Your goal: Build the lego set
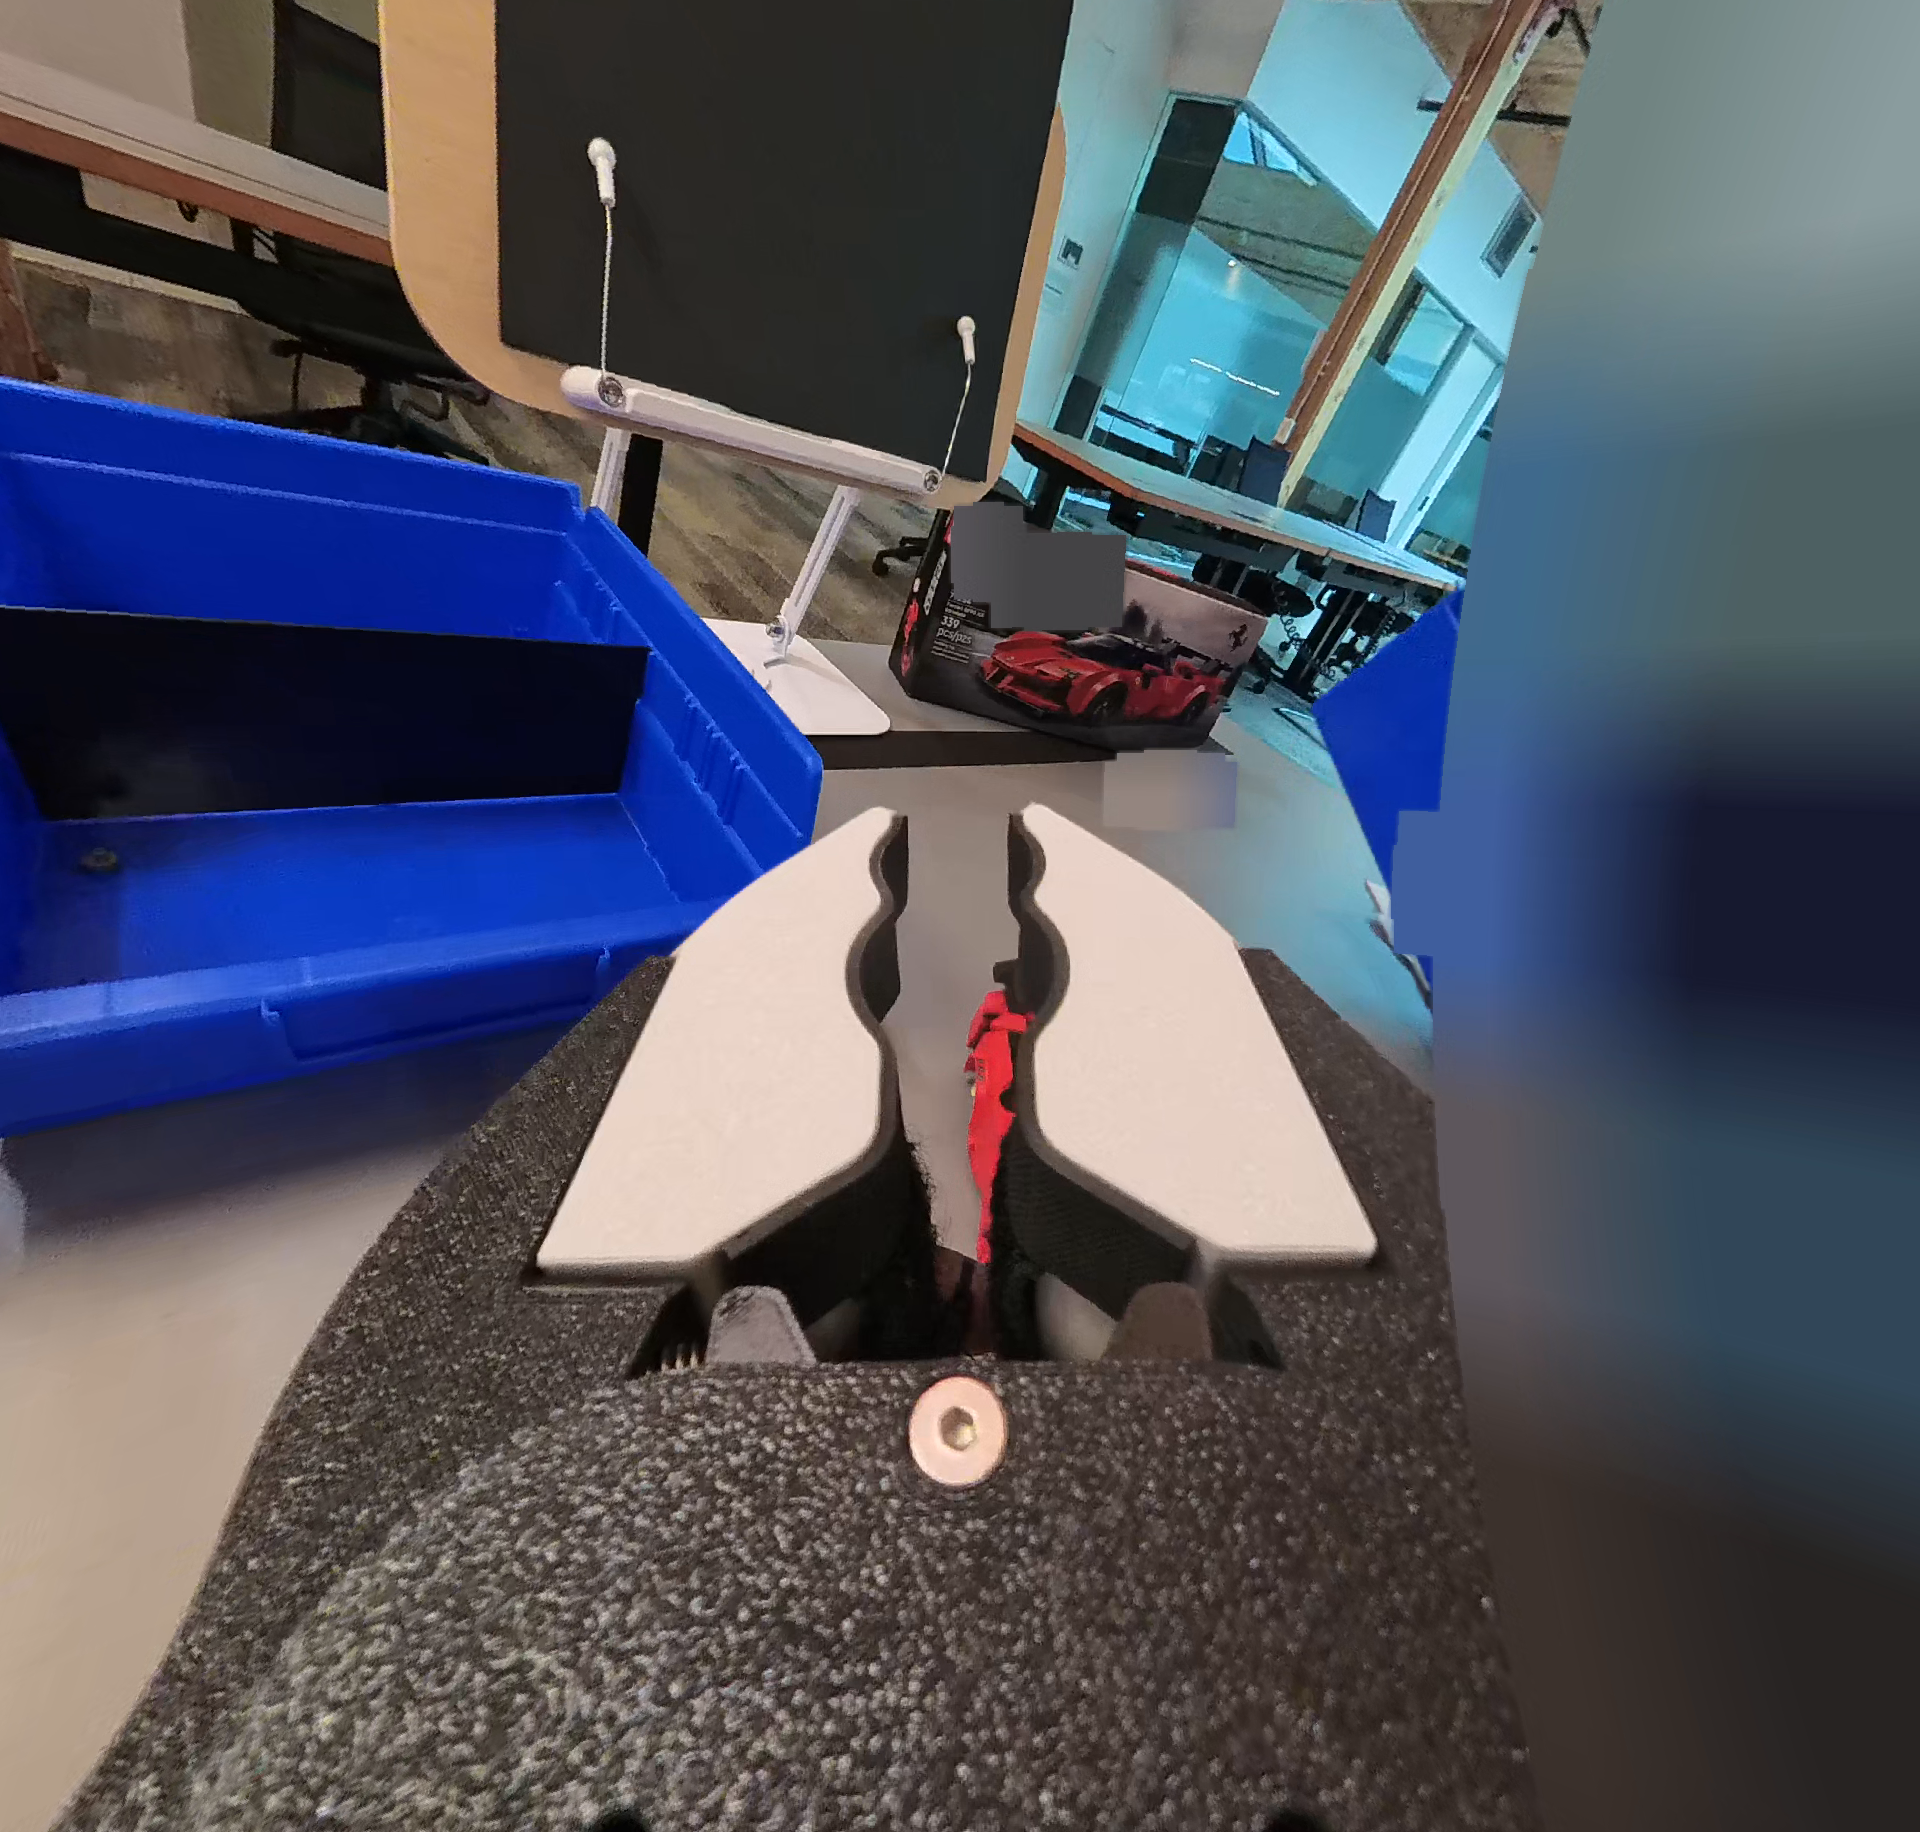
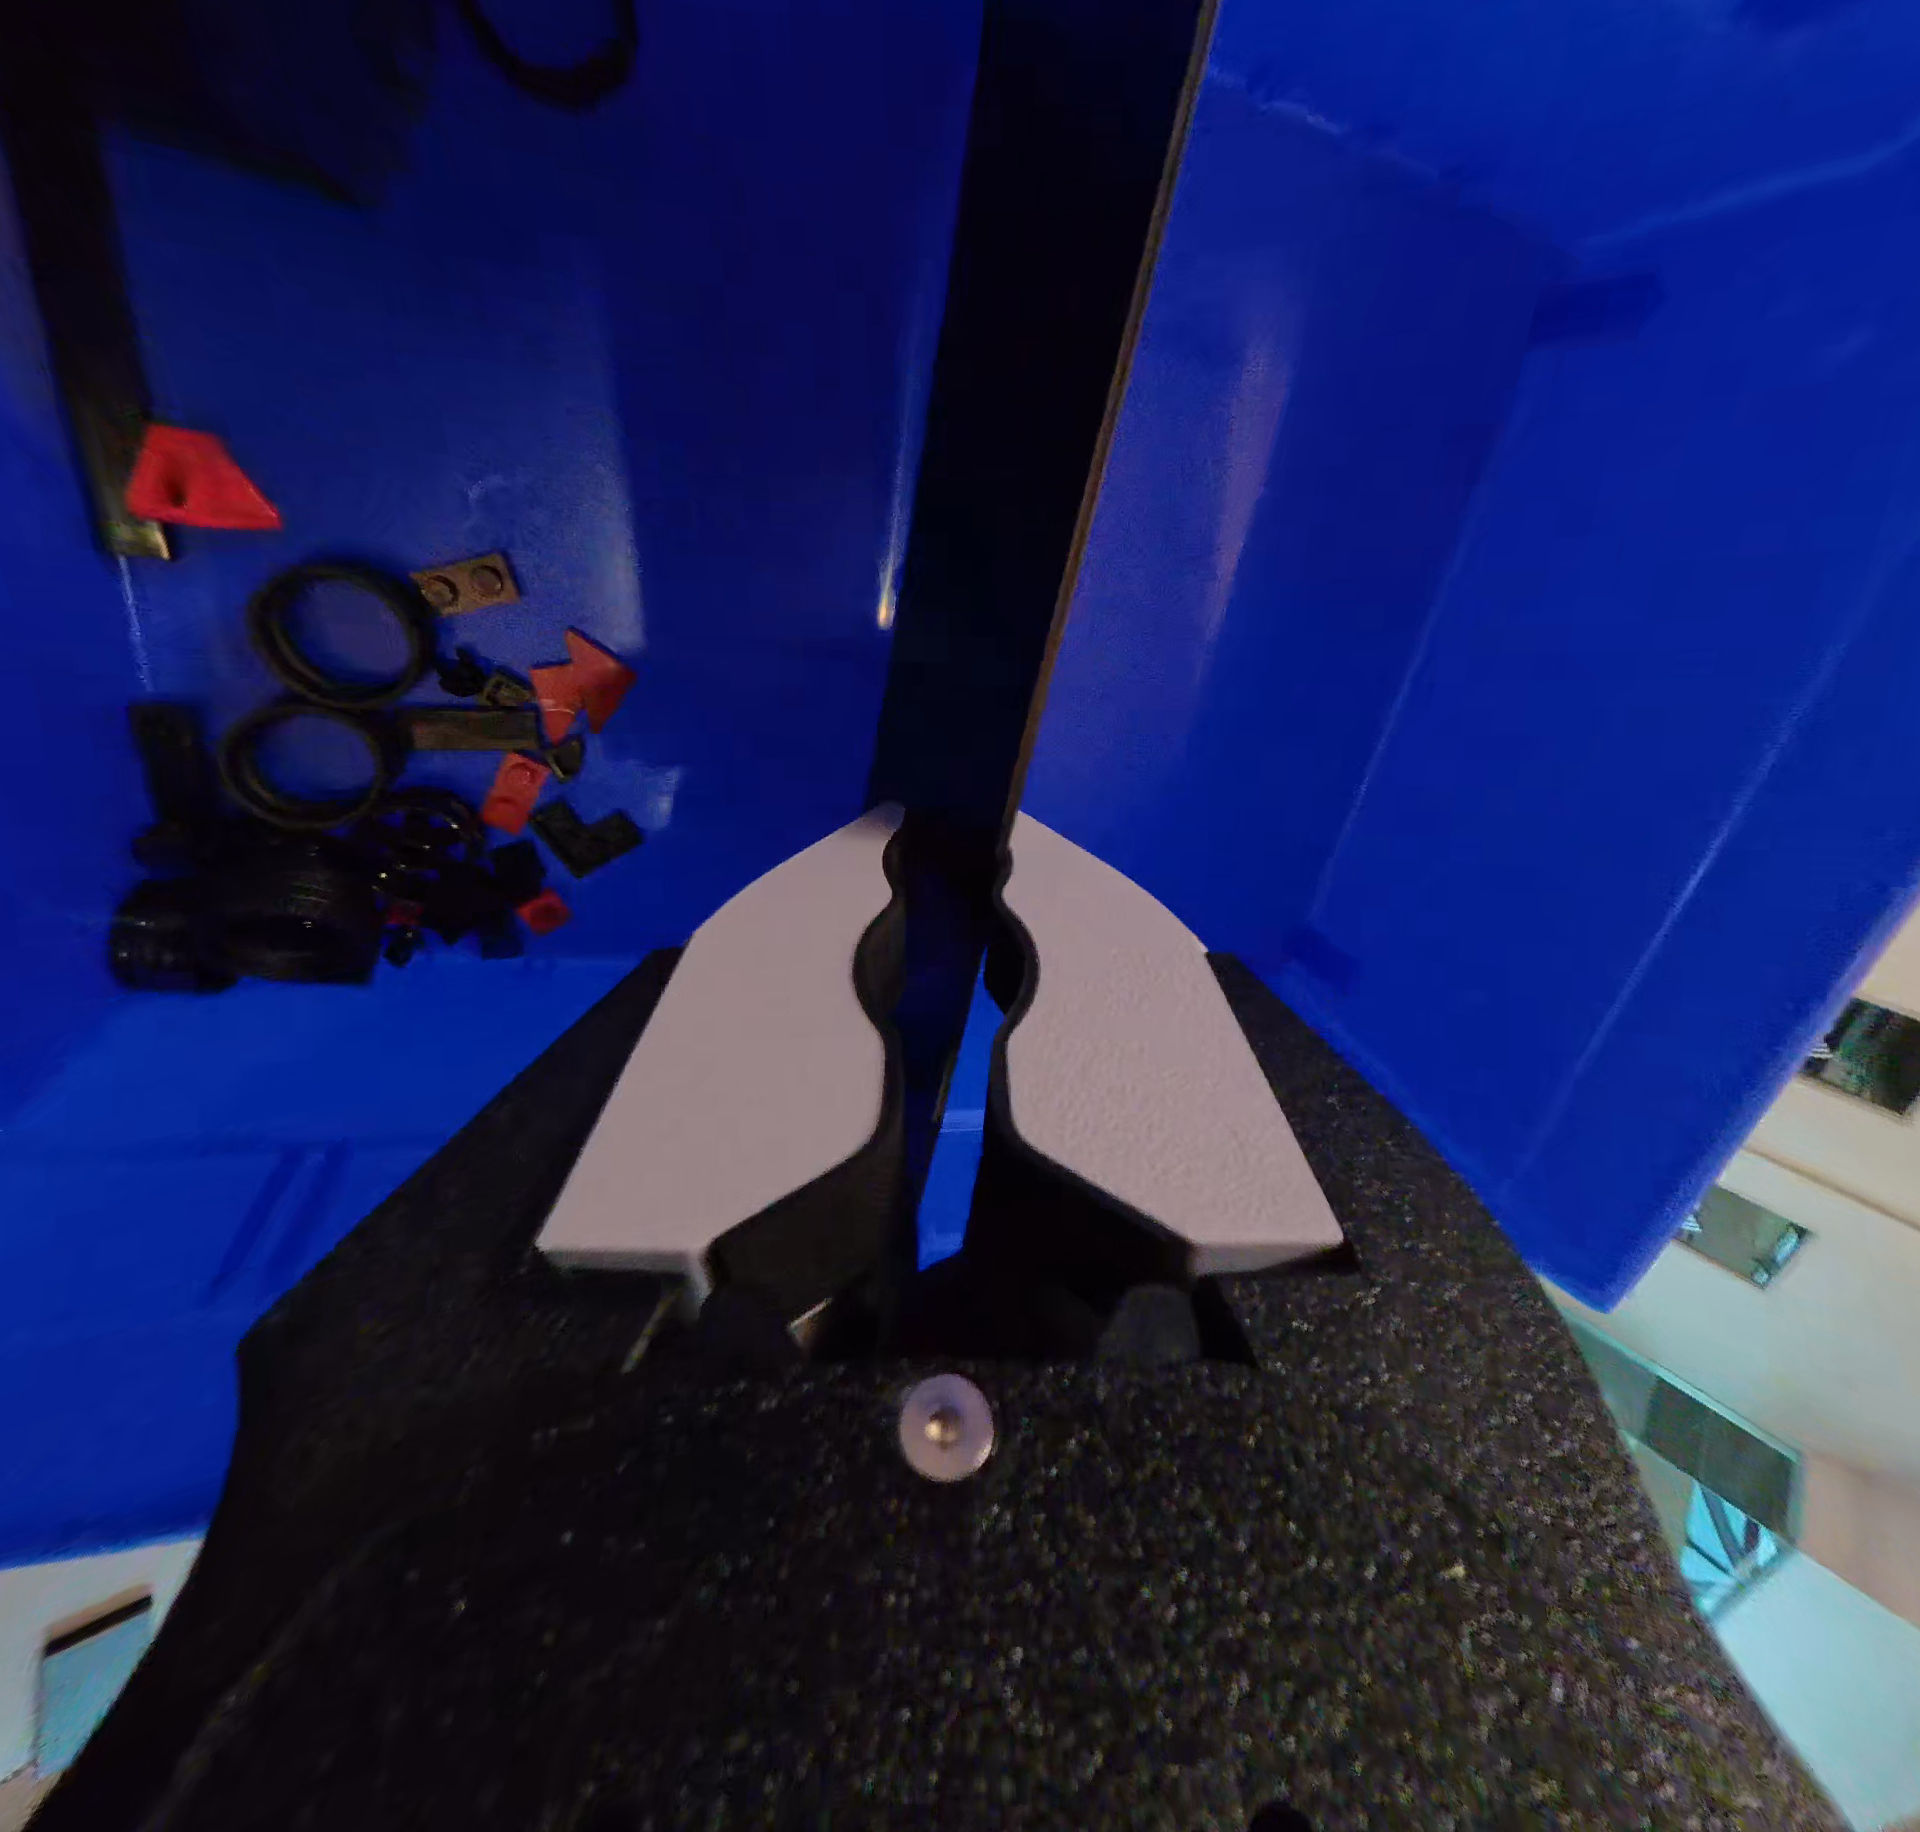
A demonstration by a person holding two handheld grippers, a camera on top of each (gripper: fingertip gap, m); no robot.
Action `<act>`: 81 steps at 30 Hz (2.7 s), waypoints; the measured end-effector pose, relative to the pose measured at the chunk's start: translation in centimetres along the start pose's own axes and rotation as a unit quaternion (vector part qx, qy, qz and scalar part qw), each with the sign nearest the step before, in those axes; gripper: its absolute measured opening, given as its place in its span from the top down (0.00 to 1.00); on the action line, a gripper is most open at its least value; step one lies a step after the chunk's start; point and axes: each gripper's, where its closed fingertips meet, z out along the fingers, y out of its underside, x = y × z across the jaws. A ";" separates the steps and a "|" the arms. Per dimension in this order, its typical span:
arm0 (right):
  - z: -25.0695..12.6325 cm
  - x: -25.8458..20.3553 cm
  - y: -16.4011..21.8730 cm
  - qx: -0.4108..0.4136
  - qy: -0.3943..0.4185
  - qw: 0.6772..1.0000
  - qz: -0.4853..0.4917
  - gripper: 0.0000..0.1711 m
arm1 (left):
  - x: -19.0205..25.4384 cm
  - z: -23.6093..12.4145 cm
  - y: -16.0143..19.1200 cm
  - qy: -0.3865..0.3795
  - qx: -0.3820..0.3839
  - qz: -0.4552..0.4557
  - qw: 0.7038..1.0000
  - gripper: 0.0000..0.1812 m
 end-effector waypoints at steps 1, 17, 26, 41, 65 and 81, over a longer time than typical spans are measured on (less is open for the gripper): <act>0.1 0.0 -0.1 0.002 -0.004 1.000 -0.001 0.94 | -0.1 -0.1 0.1 -0.002 0.000 0.001 1.000 0.90; 7.0 -0.7 0.4 0.089 -0.158 0.971 -0.159 0.89 | -1.7 -1.5 0.6 -0.006 0.013 -0.019 1.000 0.90; 8.8 1.9 -5.3 0.071 -0.030 0.887 -0.455 0.89 | -2.4 -2.6 1.0 -0.002 0.028 -0.034 0.999 0.91; 4.0 2.6 -2.7 0.030 -0.297 0.954 0.028 0.76 | -3.4 -8.2 -0.2 0.006 0.075 -0.045 0.996 0.91; 10.1 -2.4 -8.8 -0.207 -0.360 0.907 0.071 0.88 | -4.6 -16.4 -1.1 0.004 0.133 -0.045 0.990 0.91; 10.4 -3.2 -8.2 -0.198 -0.346 0.911 0.108 0.89 | -4.9 -18.7 -1.4 -0.001 0.152 -0.044 0.987 0.91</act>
